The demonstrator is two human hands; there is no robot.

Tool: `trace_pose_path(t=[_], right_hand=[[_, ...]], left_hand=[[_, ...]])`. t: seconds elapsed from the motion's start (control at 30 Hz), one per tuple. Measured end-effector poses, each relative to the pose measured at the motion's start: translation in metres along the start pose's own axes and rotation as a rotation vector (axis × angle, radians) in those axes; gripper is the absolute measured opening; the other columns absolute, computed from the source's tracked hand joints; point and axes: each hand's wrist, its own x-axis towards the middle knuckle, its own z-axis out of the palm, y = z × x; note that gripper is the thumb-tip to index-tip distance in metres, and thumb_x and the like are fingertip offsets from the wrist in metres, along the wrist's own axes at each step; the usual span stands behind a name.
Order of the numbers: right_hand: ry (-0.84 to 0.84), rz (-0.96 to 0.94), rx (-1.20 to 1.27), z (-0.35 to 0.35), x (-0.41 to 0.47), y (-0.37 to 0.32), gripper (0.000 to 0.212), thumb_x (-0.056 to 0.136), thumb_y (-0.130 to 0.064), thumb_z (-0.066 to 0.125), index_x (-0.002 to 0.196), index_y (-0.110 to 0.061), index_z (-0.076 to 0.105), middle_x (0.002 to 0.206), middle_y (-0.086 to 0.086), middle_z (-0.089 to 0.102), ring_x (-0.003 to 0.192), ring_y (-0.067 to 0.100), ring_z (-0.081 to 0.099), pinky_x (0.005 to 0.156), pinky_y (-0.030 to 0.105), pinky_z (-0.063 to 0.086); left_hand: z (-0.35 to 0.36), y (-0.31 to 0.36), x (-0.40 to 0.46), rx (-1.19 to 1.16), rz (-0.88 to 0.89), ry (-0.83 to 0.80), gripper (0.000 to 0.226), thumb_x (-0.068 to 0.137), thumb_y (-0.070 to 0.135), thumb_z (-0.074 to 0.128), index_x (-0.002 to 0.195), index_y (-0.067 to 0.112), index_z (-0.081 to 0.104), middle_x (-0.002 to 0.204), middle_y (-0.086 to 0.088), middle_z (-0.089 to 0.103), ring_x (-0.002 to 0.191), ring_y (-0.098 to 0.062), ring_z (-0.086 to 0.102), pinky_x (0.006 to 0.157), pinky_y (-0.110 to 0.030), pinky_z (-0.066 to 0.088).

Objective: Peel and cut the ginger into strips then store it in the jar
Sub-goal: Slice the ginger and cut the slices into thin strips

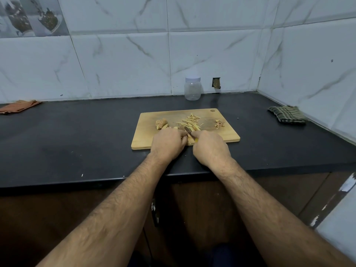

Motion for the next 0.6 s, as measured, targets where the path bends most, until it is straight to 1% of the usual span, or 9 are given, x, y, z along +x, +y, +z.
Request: trace_pose_path(t=[0.17, 0.3, 0.5, 0.6], right_hand=[[0.000, -0.002, 0.000, 0.0016, 0.0014, -0.0013, 0.047, 0.095, -0.010, 0.049, 0.136, -0.029, 0.057, 0.123, 0.005, 0.064, 0.110, 0.024, 0.058, 0.083, 0.035, 0.050], [-0.009, -0.005, -0.010, 0.0012, 0.0021, -0.0011, 0.046, 0.095, -0.010, 0.050, 0.136, -0.029, 0.057, 0.124, 0.005, 0.064, 0.110, 0.024, 0.058, 0.084, 0.035, 0.051], [-0.018, -0.002, -0.035, 0.0013, 0.0027, -0.0028, 0.043, 0.096, -0.011, 0.050, 0.135, -0.027, 0.058, 0.122, 0.005, 0.063, 0.107, 0.023, 0.058, 0.075, 0.032, 0.045], [-0.018, -0.012, -0.074, 0.0018, 0.0011, -0.0071, 0.041, 0.097, -0.010, 0.049, 0.134, -0.023, 0.058, 0.121, 0.007, 0.063, 0.108, 0.024, 0.058, 0.073, 0.032, 0.042]], left_hand=[[0.0000, -0.0004, 0.0005, 0.003, -0.013, -0.013, 0.035, 0.100, 0.036, 0.041, 0.119, 0.034, 0.071, 0.106, -0.001, 0.073, 0.101, -0.024, 0.064, 0.074, -0.033, 0.049], [-0.0006, 0.0003, 0.0006, 0.004, -0.026, -0.004, 0.035, 0.101, 0.039, 0.041, 0.123, 0.037, 0.068, 0.109, 0.001, 0.072, 0.102, -0.022, 0.065, 0.074, -0.032, 0.049], [0.0001, -0.0003, 0.0019, 0.000, -0.041, -0.014, 0.036, 0.101, 0.041, 0.041, 0.126, 0.039, 0.066, 0.112, 0.004, 0.072, 0.104, -0.020, 0.065, 0.077, -0.031, 0.050], [0.0007, -0.0008, 0.0033, 0.001, -0.034, -0.026, 0.036, 0.101, 0.041, 0.040, 0.125, 0.041, 0.066, 0.110, 0.003, 0.072, 0.102, -0.021, 0.064, 0.075, -0.032, 0.049]])
